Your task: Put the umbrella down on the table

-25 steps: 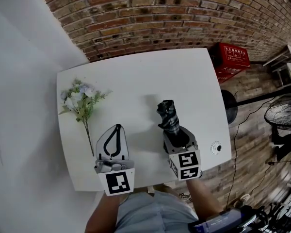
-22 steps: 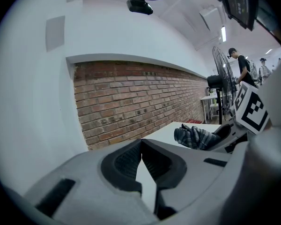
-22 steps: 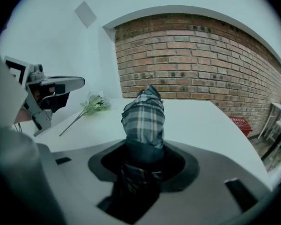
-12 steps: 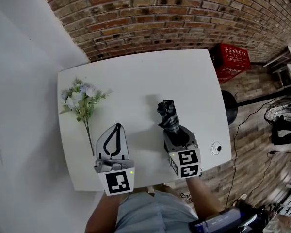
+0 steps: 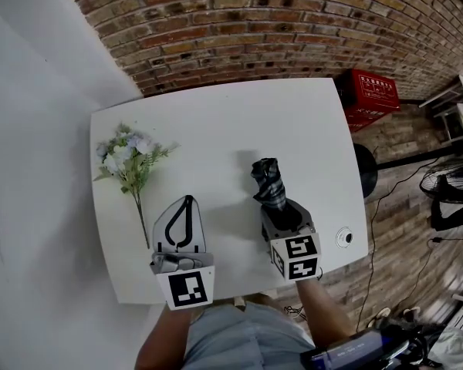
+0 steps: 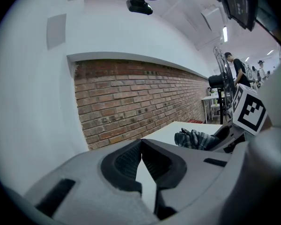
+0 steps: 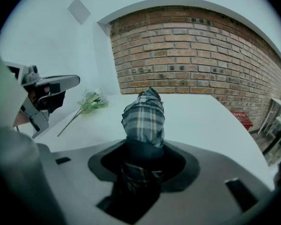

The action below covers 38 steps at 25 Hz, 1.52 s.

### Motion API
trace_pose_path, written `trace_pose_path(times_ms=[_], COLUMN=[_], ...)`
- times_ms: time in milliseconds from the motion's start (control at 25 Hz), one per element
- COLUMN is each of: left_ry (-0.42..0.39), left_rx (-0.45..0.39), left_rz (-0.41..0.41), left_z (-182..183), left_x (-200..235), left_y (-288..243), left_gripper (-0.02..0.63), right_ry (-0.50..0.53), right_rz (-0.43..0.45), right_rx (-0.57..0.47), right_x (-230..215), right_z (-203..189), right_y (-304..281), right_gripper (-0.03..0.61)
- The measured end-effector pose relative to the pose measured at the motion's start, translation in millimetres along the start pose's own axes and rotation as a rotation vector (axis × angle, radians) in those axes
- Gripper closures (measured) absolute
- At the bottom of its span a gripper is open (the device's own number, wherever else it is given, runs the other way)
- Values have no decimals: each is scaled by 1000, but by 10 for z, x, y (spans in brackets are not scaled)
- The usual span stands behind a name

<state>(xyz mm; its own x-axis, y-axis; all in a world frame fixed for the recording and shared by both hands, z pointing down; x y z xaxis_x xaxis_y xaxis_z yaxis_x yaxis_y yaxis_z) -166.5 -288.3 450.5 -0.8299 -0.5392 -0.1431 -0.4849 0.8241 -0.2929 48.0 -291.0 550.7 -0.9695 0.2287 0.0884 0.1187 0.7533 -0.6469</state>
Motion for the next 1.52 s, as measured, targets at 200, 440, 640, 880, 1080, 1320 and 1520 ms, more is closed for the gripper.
trace_pose_path(times_ms=[200, 440, 640, 880, 1080, 1320, 1520], left_ry=[-6, 3, 4, 6, 13, 24, 14], left_rx=[3, 7, 11, 12, 10, 8, 2], left_rz=[-3, -5, -7, -8, -7, -4, -3], left_z=[-3, -22, -47, -48, -44, -75, -32], left_x=[18, 40, 79, 90, 113, 139, 141], left_y=[-35, -76, -107, -135, -162, -188, -180], left_gripper=[604, 604, 606, 604, 606, 606, 606], right_ry=[-6, -17, -20, -17, -13, -24, -36], right_rz=[-2, -3, 0, 7, 12, 33, 58], right_rx=[45, 84, 108, 142, 172, 207, 235], right_x=[-21, -29, -22, -31, -35, -35, -26], right_z=[-3, -14, -13, -26, -21, -39, -39], right_y=[-57, -119, -166, -199, -227, -289, -321], right_gripper=[382, 382, 382, 379, 374, 362, 288])
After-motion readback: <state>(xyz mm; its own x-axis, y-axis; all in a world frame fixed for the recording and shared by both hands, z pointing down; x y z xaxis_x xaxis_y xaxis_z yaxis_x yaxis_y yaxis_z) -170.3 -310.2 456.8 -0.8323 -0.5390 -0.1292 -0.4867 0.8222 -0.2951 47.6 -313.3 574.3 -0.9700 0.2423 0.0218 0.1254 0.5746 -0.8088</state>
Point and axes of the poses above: the fingertips, and each gripper's own axes: y backward along the fingers, x to its left, z out of its top, the point moved 6 cm from there along y, backward along the fingers, and after that the axes turned 15 degrees about -z, right-handed, at the moved point
